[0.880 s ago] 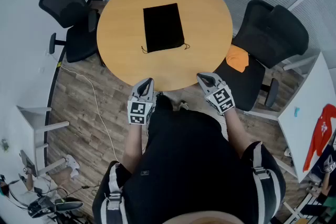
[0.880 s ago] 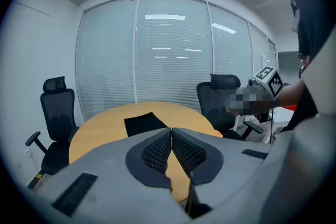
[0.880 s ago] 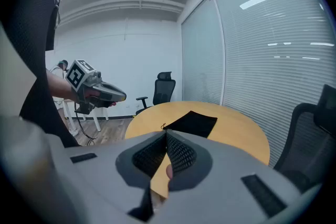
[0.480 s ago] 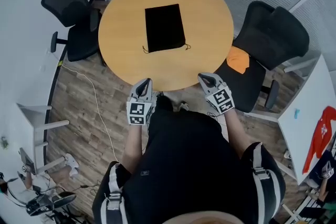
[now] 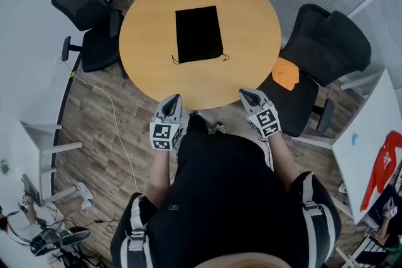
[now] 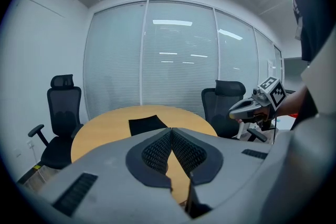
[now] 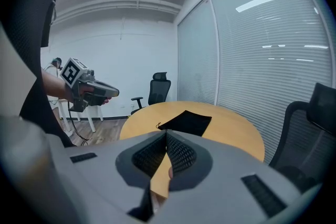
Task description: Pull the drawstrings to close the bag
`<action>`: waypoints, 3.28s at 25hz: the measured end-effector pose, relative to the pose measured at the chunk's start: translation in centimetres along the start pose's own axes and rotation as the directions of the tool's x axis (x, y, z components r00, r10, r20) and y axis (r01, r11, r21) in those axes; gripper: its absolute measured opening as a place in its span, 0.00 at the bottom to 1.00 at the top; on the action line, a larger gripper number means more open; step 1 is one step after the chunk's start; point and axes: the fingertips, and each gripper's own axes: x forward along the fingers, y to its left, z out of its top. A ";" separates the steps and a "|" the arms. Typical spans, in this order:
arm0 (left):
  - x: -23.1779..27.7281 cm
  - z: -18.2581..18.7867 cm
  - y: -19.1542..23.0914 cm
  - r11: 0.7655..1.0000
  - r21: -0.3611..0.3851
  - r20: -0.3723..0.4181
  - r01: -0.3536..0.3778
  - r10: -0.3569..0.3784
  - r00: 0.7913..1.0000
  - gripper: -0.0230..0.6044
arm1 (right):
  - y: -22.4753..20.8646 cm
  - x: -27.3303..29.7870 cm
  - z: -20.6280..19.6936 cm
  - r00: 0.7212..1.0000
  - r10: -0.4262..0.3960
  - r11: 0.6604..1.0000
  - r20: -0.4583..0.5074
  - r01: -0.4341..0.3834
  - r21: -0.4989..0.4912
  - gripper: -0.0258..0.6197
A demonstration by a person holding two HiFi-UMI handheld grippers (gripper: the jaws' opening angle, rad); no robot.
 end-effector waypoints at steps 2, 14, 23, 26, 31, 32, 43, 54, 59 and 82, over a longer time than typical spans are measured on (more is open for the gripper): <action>0.1 0.0 0.2 1.000 -0.009 0.001 0.000 0.000 1.000 0.06 | 0.0 0.2 -0.2 1.000 0.002 1.000 -0.007 -0.002 0.002 0.13; 1.0 -0.9 2.6 0.999 -0.036 -0.042 -0.024 0.023 0.999 0.06 | -0.6 2.4 -0.7 0.998 0.009 1.000 -0.054 -0.009 0.003 0.13; 3.2 -2.0 5.6 0.998 -0.052 -0.076 -0.019 0.015 0.997 0.06 | -0.9 5.3 -1.0 0.994 0.024 1.000 -0.103 -0.025 -0.013 0.13; 3.9 -2.3 6.8 0.999 -0.052 -0.089 -0.014 0.009 0.996 0.06 | -1.2 6.4 -0.8 0.993 0.022 1.000 -0.118 -0.023 -0.009 0.13; 4.9 -3.1 8.7 1.000 -0.028 -0.126 0.011 -0.015 0.992 0.06 | -1.0 8.2 -0.5 0.991 0.009 1.000 -0.132 -0.010 -0.002 0.13; 5.1 -3.3 9.0 1.000 -0.023 -0.134 0.015 -0.018 0.991 0.06 | -1.0 8.5 -0.5 0.990 0.006 1.000 -0.138 -0.005 0.001 0.13; 9.4 -6.0 11.6 0.996 0.020 -0.213 0.084 -0.078 0.974 0.06 | -2.7 11.2 -2.4 0.977 -0.031 0.997 -0.213 0.045 0.059 0.13; 13.9 -9.5 14.7 0.988 0.046 -0.305 0.149 -0.128 0.944 0.06 | -4.8 15.3 -5.8 0.951 -0.064 0.988 -0.304 0.103 0.115 0.13; 16.1 -11.2 15.4 0.973 0.095 -0.350 0.210 -0.164 0.922 0.06 | -6.6 17.3 -8.1 0.944 -0.091 0.979 -0.318 0.143 0.147 0.13; 21.9 -17.9 15.4 0.620 0.350 -0.688 0.702 -0.339 0.642 0.27 | -10.6 23.5 -12.0 0.909 -0.121 0.968 -0.400 0.197 0.153 0.43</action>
